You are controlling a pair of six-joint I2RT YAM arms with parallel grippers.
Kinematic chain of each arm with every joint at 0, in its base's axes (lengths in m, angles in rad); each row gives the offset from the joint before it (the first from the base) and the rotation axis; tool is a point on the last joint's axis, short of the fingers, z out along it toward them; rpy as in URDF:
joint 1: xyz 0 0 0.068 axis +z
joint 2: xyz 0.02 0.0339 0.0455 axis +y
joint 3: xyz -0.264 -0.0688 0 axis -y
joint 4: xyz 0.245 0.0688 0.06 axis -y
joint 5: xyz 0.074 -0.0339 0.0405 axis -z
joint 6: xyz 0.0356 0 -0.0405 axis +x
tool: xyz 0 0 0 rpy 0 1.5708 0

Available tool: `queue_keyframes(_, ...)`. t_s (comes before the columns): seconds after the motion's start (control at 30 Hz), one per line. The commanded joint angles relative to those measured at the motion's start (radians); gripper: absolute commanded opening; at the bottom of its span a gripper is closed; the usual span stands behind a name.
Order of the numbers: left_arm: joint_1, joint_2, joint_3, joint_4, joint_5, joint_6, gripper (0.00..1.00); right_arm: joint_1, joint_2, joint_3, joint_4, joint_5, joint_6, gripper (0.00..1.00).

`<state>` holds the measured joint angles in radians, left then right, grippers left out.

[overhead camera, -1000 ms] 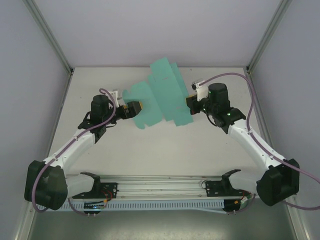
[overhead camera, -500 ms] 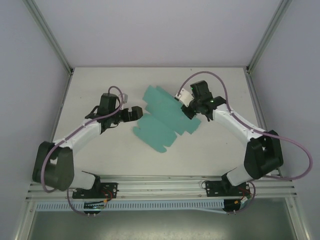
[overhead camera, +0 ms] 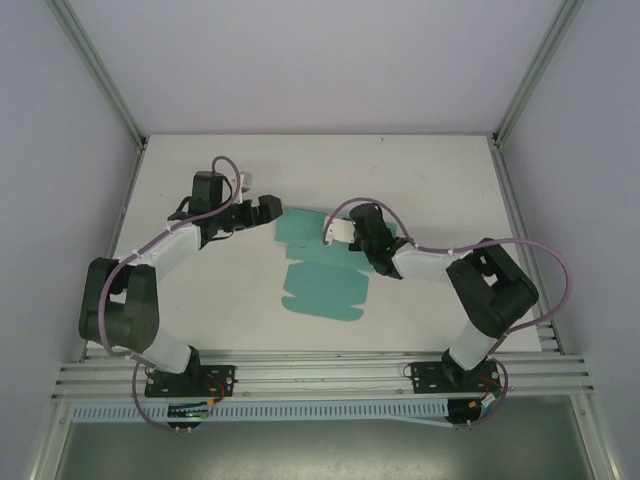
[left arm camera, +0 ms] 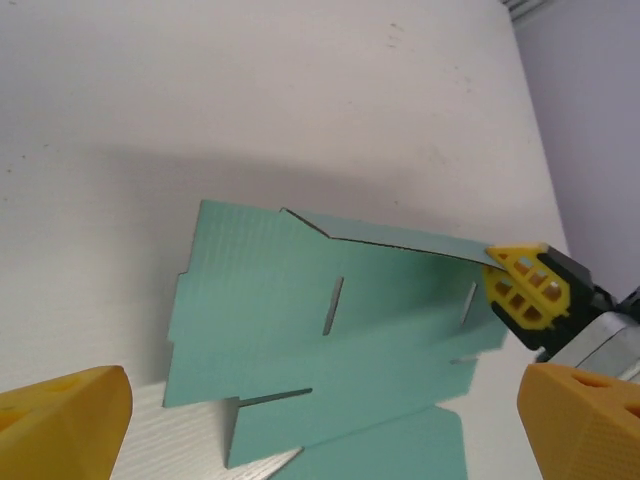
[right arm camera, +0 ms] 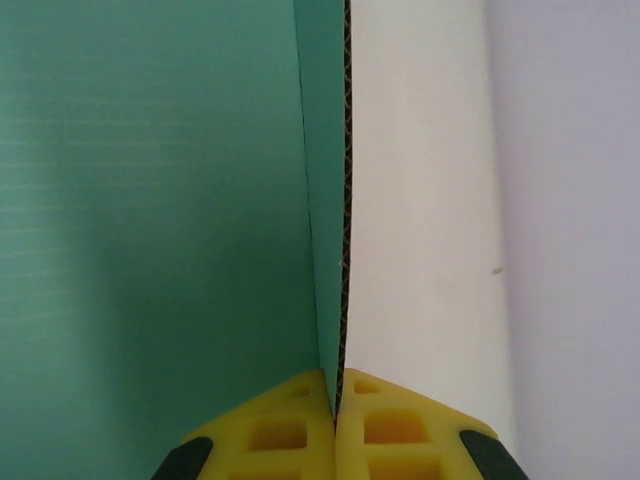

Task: Assemble paper box

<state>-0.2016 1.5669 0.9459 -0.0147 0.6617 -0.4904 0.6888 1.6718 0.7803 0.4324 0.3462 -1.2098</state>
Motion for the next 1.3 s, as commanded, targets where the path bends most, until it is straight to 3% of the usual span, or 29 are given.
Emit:
queue_keyframes(0.0,-0.003,0.048,0.084,0.026,0.123,-0.002,0.98,0.029,0.044,-0.03,0.289,0.088,-0.171,0.0)
queue_keyframes(0.43,-0.022,0.206,0.296,-0.012,0.263,0.019,0.98,0.06,-0.002,-0.034,0.252,0.048,-0.137,0.0)
queue_keyframes(0.7,-0.072,0.271,0.361,-0.116,0.257,0.064,0.99,0.066,-0.001,-0.032,0.273,0.055,-0.11,0.0)
queue_keyframes(1.1,-0.098,0.207,0.222,-0.077,0.232,0.021,0.98,0.066,0.008,-0.02,0.287,0.146,-0.044,0.0)
queue_keyframes(1.27,-0.099,0.185,0.192,-0.026,0.261,-0.007,0.99,0.079,-0.006,-0.031,0.267,0.114,-0.006,0.0)
